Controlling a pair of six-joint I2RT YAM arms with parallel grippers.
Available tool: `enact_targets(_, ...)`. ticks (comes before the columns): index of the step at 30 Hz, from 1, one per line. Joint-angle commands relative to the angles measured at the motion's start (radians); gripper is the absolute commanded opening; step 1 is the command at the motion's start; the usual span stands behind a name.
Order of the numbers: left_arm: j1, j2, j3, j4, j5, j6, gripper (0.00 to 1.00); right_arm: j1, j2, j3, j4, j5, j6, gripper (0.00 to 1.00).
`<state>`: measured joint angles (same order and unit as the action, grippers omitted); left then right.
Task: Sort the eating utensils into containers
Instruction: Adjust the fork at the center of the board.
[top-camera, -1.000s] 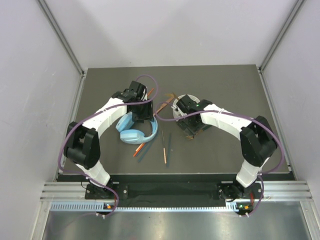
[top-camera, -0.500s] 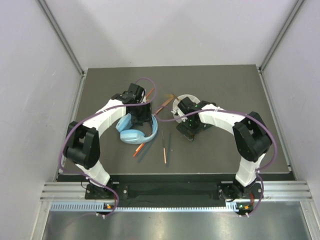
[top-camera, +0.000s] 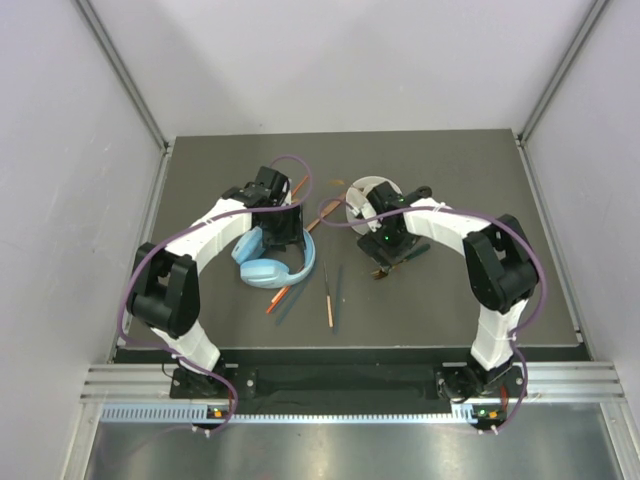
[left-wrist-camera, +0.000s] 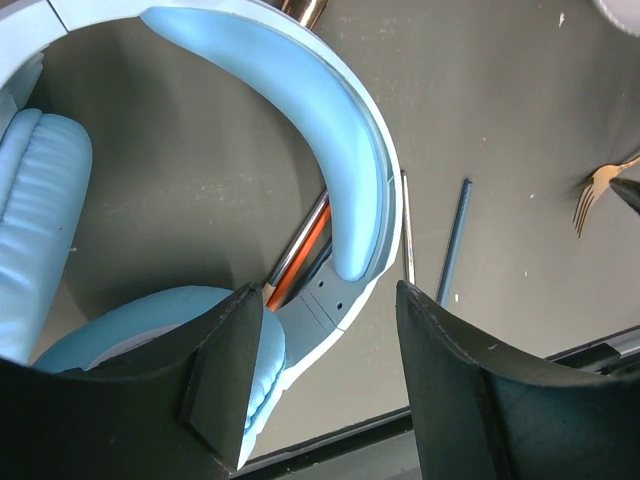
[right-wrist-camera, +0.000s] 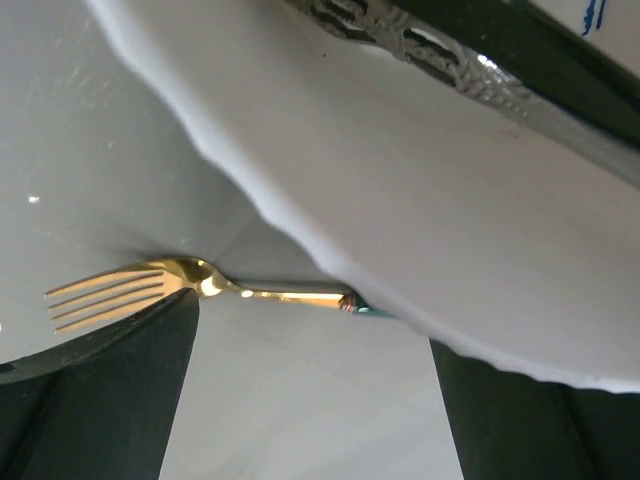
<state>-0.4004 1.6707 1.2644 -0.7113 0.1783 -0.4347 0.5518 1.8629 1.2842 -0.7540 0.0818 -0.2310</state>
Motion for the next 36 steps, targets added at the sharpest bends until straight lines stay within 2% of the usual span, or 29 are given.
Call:
enact_targets(1, 0.005, -0.017, 0.032, 0.012, 0.012, 0.013, 0.61, -0.019, 0.047, 0.032, 0.025, -0.072, -0.008, 0.95)
enact_targets(22, 0.02, 0.034, 0.104, 0.016, 0.027, 0.034, 0.61, -0.024, -0.039, -0.031, -0.131, -0.129, 0.087, 0.92)
enact_targets(30, 0.023, 0.047, 0.122, 0.027, 0.032, 0.027, 0.61, 0.025, -0.082, -0.02, -0.263, -0.166, 0.166, 0.91)
enact_targets(36, 0.025, 0.055, 0.142, 0.026, 0.035, 0.027, 0.61, 0.079, -0.159, 0.03, -0.295, -0.166, 0.226, 0.91)
